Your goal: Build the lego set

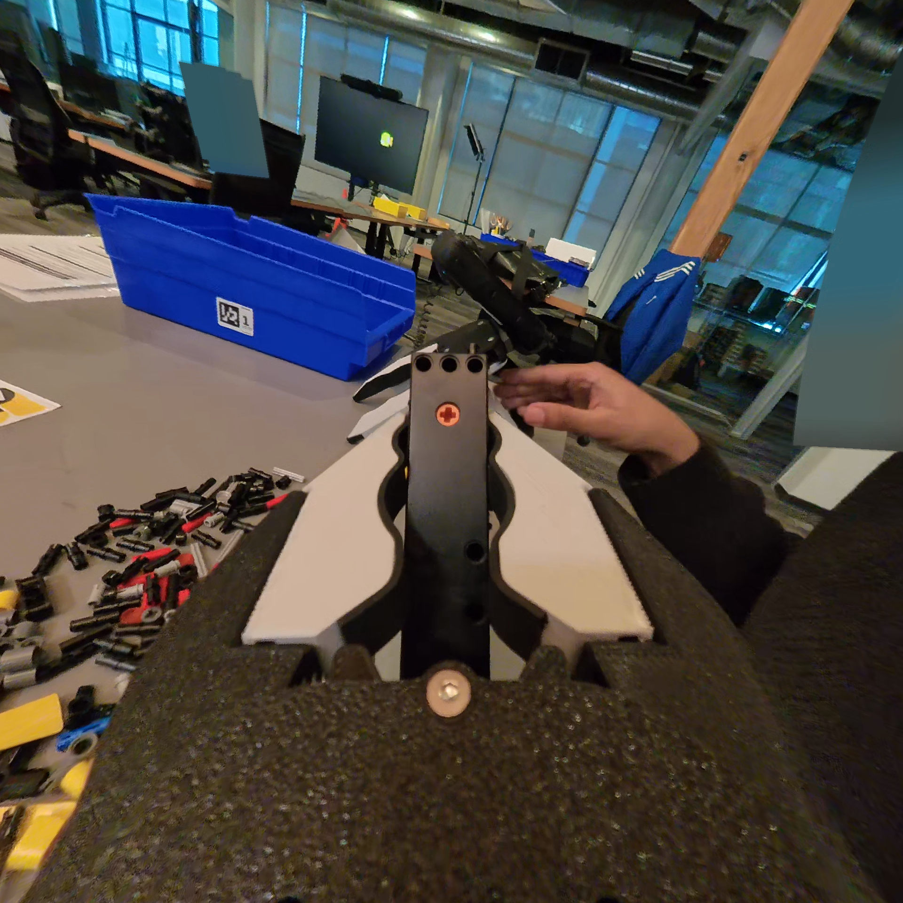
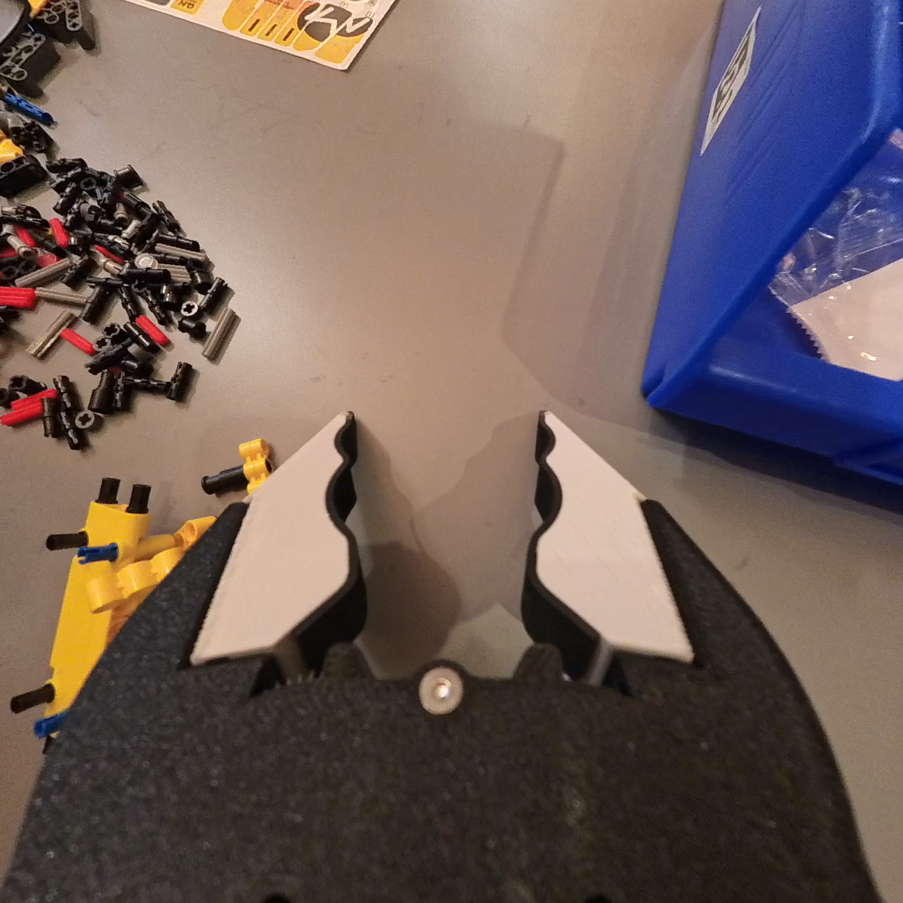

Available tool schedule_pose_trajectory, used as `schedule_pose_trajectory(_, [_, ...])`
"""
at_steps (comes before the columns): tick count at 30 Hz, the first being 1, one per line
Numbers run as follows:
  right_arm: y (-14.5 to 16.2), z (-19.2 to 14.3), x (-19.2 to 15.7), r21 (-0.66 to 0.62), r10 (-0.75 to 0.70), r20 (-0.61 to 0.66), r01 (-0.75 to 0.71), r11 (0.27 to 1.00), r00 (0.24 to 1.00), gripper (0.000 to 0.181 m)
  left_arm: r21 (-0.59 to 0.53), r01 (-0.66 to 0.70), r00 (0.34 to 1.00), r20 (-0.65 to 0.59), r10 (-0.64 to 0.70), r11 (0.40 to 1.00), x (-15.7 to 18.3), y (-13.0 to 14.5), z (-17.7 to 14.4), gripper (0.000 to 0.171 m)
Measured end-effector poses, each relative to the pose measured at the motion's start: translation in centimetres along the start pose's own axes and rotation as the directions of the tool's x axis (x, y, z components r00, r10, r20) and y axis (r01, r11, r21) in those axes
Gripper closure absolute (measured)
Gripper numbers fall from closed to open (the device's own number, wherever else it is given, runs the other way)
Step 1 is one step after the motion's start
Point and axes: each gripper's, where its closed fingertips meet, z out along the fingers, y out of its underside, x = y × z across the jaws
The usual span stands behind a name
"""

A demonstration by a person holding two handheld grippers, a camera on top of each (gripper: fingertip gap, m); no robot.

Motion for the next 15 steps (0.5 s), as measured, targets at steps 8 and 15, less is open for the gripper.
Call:
schedule_pose_trajectory(8, [0.1,0.0,0.0,0.001,-0.025,0.025,0.025,1.000,0.999,0.107,-0.020,-0.074,0.997,-0.016,0.074,0.997,1.6,0.6,0.7,0.144])
schedule_pose_trajectory(15, [-1.6,-2.7,-3.5,0.126,-0.085,0.182,0.063,0.990,0.980,0.131,0.060,-0.106,0.994,-0.031,0.108,0.993,1.8,-0.3,0.1,0.144])
